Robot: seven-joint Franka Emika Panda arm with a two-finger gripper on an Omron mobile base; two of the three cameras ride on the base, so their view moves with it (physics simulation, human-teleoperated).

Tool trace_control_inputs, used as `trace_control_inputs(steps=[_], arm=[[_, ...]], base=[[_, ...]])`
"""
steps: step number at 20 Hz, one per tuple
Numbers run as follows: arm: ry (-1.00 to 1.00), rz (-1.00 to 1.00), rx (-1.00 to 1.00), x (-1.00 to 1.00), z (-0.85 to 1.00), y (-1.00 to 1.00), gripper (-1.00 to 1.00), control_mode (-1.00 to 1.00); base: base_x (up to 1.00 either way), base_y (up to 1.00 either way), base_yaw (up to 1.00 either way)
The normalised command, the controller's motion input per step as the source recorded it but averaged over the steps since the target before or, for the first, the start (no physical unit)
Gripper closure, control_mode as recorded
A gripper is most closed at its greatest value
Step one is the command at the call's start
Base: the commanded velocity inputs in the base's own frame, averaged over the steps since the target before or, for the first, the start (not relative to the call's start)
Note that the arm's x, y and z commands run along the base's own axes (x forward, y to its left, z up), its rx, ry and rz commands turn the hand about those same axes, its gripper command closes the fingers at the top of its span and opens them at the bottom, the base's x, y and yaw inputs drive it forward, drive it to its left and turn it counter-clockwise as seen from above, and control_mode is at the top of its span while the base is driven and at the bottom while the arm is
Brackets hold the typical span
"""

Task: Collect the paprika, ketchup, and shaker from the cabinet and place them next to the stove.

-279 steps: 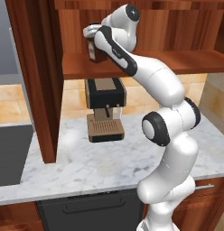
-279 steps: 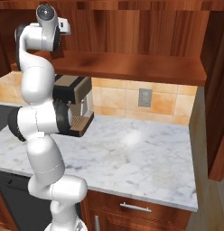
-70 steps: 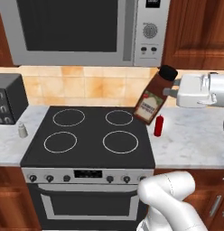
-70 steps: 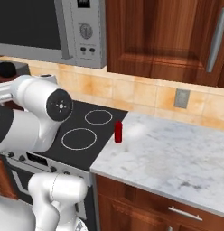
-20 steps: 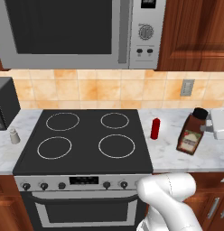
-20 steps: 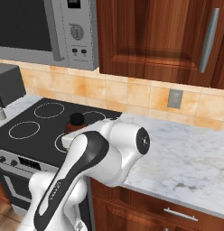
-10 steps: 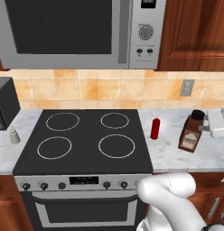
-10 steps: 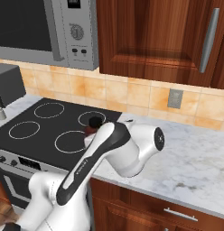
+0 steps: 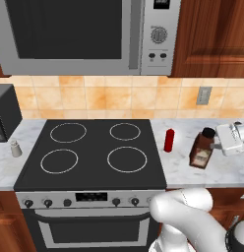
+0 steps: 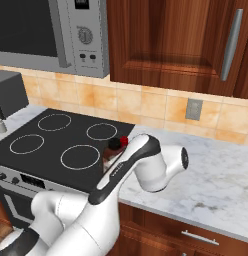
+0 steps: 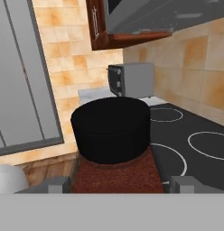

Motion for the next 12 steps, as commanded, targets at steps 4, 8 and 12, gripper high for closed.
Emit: trace_control_inputs(steps=[4,8,12], arm=[[0.00,0.15,0.00,0.36,-0.46,-0.05,1.00,-1.00],[0.00,0.13,-0.01,0.32,-0.39,0.00,1.00,-1.00],[0.00,0.06,0.00,0.38,-0.30,0.00,1.00,-1.00]], base=[[0.00,0.00,0.00],[0.00,0.00,0.00],[0.00,0.00,0.00]])
